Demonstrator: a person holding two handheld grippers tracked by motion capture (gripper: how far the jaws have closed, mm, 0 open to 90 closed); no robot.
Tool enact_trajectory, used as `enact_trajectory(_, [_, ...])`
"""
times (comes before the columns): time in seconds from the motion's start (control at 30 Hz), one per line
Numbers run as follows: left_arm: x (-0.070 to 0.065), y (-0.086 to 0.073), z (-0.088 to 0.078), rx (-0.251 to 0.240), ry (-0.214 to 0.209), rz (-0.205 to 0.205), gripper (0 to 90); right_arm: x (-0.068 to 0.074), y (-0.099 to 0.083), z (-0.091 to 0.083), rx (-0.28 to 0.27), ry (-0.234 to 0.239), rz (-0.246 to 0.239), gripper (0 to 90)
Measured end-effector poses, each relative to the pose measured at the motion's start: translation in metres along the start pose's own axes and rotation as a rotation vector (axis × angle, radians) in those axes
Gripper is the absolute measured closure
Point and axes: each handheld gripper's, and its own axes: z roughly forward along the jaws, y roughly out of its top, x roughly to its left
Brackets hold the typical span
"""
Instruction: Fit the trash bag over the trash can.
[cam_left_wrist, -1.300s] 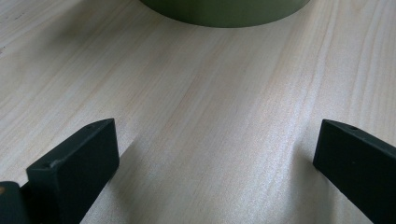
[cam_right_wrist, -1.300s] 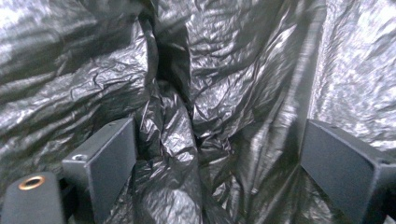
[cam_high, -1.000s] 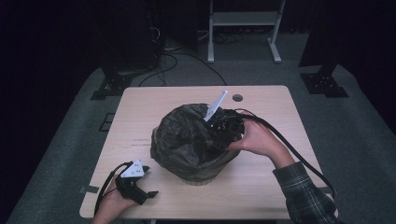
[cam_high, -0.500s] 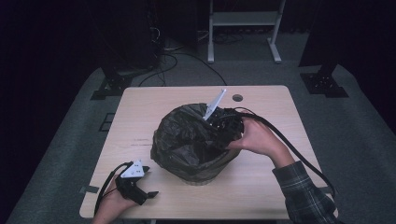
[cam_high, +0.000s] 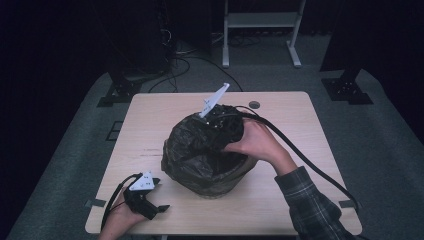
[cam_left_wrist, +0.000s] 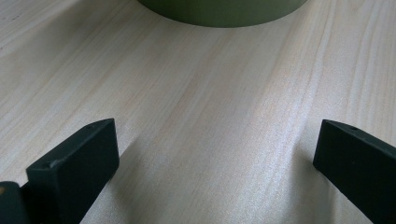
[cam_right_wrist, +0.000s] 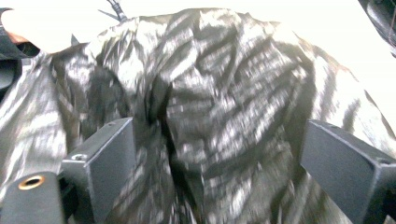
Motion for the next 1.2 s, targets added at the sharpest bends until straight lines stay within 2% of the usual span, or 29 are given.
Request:
enact_trajectory(0.2, [0.0, 0.0, 0.0, 0.0, 0.0, 0.0, 0.0, 0.003, 0.017, 0.028, 0.027, 0.025, -0.027, 9.4])
enact_trajectory(0.27, [0.0, 0.0, 0.0, 0.0, 0.0, 0.0, 0.0, 0.004, 0.021, 0.038, 0.023, 0.049, -0.022, 9.4])
enact_trajectory(0.37, [0.0, 0.0, 0.0, 0.0, 0.0, 0.0, 0.0, 0.004, 0.019, 0.051, 0.05, 0.061, -0.013, 9.4])
enact_trajectory(0.53, [0.0, 0.0, 0.0, 0.0, 0.0, 0.0, 0.0, 0.004, 0.018, 0.073, 0.107, 0.072, -0.01, 9.4])
enact_trajectory(0.67, [0.0, 0.0, 0.0, 0.0, -0.001, 0.0, 0.0, 0.005, 0.015, 0.087, 0.198, 0.074, -0.008, 9.4])
enact_trajectory(0.73, [0.0, 0.0, 0.0, 0.0, -0.001, 0.0, 0.0, 0.005, 0.014, 0.091, 0.221, 0.075, -0.014, 9.4])
enact_trajectory(0.8, [0.0, 0.0, 0.0, 0.0, -0.001, 0.0, 0.0, 0.005, 0.014, 0.092, 0.227, 0.075, -0.016, 9.4])
enact_trajectory(0.9, [0.0, 0.0, 0.0, 0.0, -0.001, 0.0, 0.0, 0.004, 0.015, 0.085, 0.183, 0.061, -0.021, 9.4])
enact_trajectory(0.93, [0.0, 0.0, 0.0, 0.0, -0.001, 0.0, 0.0, 0.003, 0.017, 0.078, 0.157, 0.052, -0.021, 9.4])
enact_trajectory(1.07, [0.0, 0.0, 0.0, 0.0, -0.001, 0.001, 0.0, -0.005, 0.018, 0.052, 0.113, 0.005, -0.003, 9.4])
enact_trajectory(1.2, [0.0, 0.0, 0.0, 0.0, -0.001, 0.0, 0.0, -0.018, 0.016, 0.041, 0.127, -0.041, 0.022, 9.4])
